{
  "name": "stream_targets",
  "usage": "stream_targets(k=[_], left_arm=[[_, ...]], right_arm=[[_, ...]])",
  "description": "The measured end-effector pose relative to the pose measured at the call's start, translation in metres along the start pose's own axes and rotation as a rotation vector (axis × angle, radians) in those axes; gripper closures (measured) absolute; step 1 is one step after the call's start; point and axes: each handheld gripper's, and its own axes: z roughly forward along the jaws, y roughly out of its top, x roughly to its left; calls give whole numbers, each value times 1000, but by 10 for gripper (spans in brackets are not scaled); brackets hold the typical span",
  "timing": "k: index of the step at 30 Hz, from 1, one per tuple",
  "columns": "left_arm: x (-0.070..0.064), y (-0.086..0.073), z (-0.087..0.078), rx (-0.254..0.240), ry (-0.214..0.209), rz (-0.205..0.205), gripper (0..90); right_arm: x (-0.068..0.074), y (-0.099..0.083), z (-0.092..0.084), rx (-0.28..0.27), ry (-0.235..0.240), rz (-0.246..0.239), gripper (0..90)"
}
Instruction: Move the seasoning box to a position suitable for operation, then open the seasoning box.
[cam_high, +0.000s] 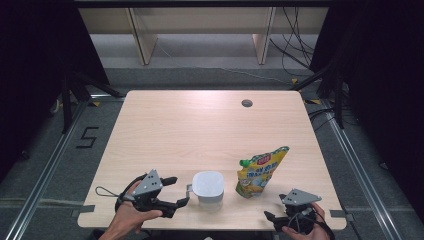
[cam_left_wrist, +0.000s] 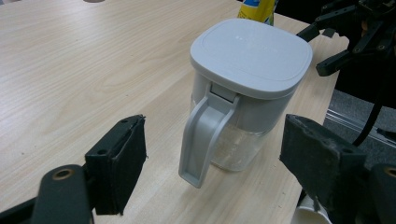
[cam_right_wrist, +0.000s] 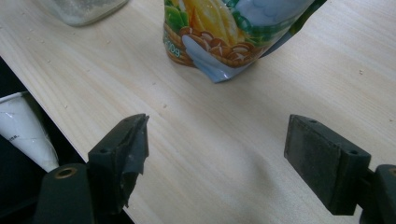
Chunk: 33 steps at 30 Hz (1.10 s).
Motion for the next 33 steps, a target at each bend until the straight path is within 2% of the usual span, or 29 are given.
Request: stream_targets(k=[2, 5, 9, 10, 11, 13, 14, 16, 18, 20, 21, 24, 25, 26, 29, 30, 31, 32, 33], left_arm=[[1, 2, 0, 6, -8, 22, 218], [-4, 6, -1, -6, 6, -14, 227], [-8, 16, -7, -36, 14, -6, 284], [-9, 19, -8, -47, 13, -3, 313], [-9, 22, -9, -48, 14, 19, 345], [-11, 27, -10, -57, 9, 21, 435], [-10, 29, -10, -63, -8, 46, 472], [-12, 32, -9, -62, -5, 35, 572], [-12, 35, -7, -57, -2, 60, 653], [-11, 38, -4, -62, -11, 67, 717], [-11, 39, -3, -61, 0, 54, 747], [-10, 41, 1, -66, -1, 52, 818], [-9, 42, 1, -60, -2, 65, 832], [-10, 42, 2, -58, 3, 52, 843], [-10, 43, 5, -55, 2, 57, 870], [-8, 43, 6, -52, -7, 73, 875], [-10, 43, 7, -49, 3, 47, 878], [-9, 43, 8, -54, -5, 47, 878], [-9, 43, 9, -46, 5, 57, 880]], right_arm=[[0, 0, 0, -2, 1, 10, 229], [0, -1, 0, 4, 2, 8, 229], [0, 0, 1, -2, -2, -4, 229], [0, 0, 1, -1, -2, -1, 229], [0, -1, 1, 4, -2, 3, 229], [0, -1, 1, 4, 0, 8, 229], [0, -1, 1, 7, 0, 8, 229], [0, 0, 0, 4, -1, 3, 229], [0, 0, 1, 4, -4, -4, 229], [0, 0, 2, 0, -2, -5, 229], [0, 0, 2, 6, 0, -7, 229], [-1, 0, 1, -3, -2, -2, 228], [0, 0, 1, -3, 0, 3, 228], [0, 0, 1, -2, 1, 1, 228], [2, 2, 0, -7, 8, 7, 227], [2, 2, 0, -13, 9, -2, 227], [2, 2, 0, -15, 7, -5, 228], [2, 2, 0, -18, 10, -3, 228], [2, 3, -1, -18, 12, -1, 229]])
